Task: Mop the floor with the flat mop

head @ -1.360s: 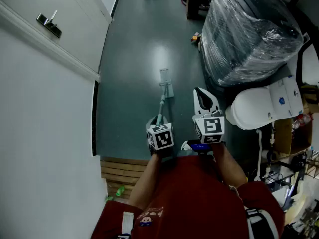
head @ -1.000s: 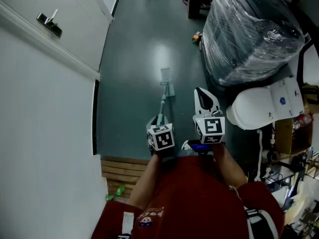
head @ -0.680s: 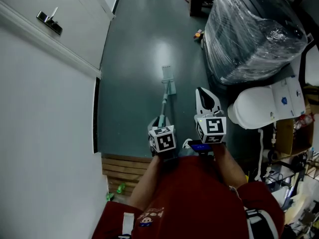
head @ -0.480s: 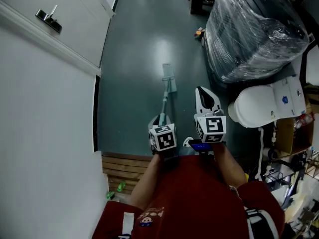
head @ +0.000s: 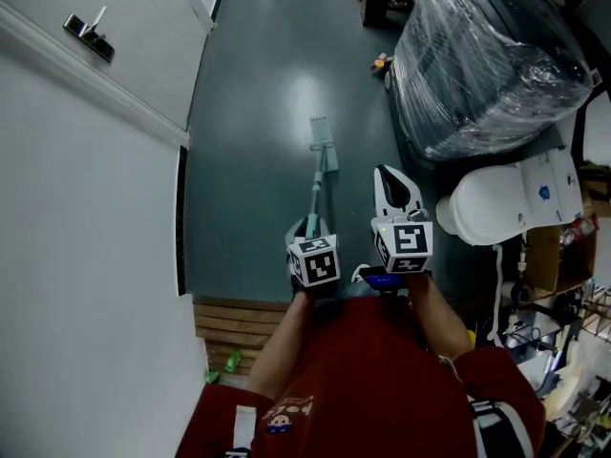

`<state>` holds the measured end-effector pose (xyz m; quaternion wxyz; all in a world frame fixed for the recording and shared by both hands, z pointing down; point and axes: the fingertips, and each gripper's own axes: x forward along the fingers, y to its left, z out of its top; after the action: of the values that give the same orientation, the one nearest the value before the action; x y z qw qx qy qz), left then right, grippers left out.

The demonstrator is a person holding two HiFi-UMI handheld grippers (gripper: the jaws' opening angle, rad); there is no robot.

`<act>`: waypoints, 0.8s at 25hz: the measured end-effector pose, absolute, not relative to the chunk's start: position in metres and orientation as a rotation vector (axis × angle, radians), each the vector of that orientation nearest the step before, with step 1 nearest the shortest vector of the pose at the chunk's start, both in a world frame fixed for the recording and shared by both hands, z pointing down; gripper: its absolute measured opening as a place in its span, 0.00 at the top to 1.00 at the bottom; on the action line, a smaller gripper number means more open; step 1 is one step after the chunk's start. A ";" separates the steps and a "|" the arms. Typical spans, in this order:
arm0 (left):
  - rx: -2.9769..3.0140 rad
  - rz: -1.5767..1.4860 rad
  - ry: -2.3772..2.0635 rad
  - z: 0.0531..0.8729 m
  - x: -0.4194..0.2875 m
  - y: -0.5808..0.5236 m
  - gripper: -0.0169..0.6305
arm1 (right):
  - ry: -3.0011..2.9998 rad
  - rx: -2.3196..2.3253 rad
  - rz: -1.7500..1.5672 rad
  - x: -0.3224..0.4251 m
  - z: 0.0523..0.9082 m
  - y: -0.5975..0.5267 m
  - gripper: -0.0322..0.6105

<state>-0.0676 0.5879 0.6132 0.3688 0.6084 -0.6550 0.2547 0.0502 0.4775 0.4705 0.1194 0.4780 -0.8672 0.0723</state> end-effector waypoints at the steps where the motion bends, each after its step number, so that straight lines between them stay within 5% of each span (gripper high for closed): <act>1: 1.570 0.656 -1.679 0.614 -0.072 0.585 0.78 | -2.527 1.408 0.207 0.047 0.470 0.476 0.92; 20: 1.641 0.707 -1.673 0.613 -0.079 0.471 0.78 | -2.492 1.547 0.190 0.055 0.463 0.394 0.92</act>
<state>-0.0794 0.4712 0.6134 0.3399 0.6305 -0.6428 0.2715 0.0553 0.3937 0.4630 0.1011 0.5237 -0.8435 0.0644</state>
